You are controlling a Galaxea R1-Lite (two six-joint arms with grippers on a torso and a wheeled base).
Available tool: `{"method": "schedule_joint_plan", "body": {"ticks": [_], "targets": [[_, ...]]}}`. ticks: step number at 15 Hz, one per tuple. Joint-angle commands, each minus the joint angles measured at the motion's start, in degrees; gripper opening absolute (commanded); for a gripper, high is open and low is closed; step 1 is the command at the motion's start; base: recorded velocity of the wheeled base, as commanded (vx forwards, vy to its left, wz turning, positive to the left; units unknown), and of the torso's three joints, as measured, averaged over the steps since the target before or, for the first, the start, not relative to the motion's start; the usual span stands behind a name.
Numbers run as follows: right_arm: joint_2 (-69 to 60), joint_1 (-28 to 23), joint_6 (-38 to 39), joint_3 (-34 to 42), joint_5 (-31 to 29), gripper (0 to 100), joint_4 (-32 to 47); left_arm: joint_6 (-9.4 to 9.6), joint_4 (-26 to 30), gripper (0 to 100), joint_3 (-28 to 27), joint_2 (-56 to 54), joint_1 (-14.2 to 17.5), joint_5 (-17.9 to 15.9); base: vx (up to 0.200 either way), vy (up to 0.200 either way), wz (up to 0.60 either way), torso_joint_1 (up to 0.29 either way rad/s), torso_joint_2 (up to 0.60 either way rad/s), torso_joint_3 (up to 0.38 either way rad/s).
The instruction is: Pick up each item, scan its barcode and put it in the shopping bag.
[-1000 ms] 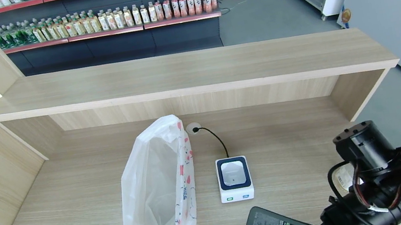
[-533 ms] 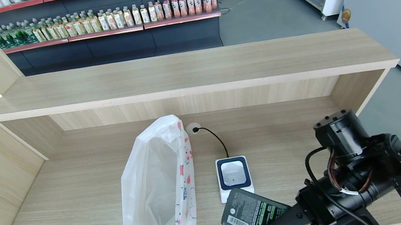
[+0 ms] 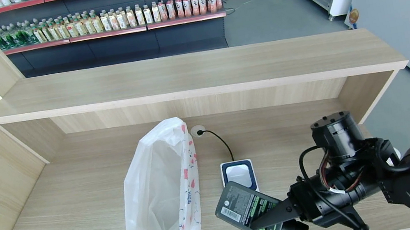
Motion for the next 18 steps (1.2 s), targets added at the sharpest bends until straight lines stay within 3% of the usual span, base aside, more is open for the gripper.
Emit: {"method": "schedule_joint_plan", "body": {"ticks": [1,18], "targets": [[1.27,0.21,-0.02,0.02,0.02,0,-0.16,0.0,-0.01,100,0.01,-0.02,0.02,0.0,0.0,0.0,0.0,0.0,0.0,0.0],[1.97,1.79,0.25,-1.21,-0.07,0,0.01,0.0,-0.01,100,0.01,-0.02,0.02,0.0,0.0,0.0,0.0,0.0,0.0,0.0]]}}
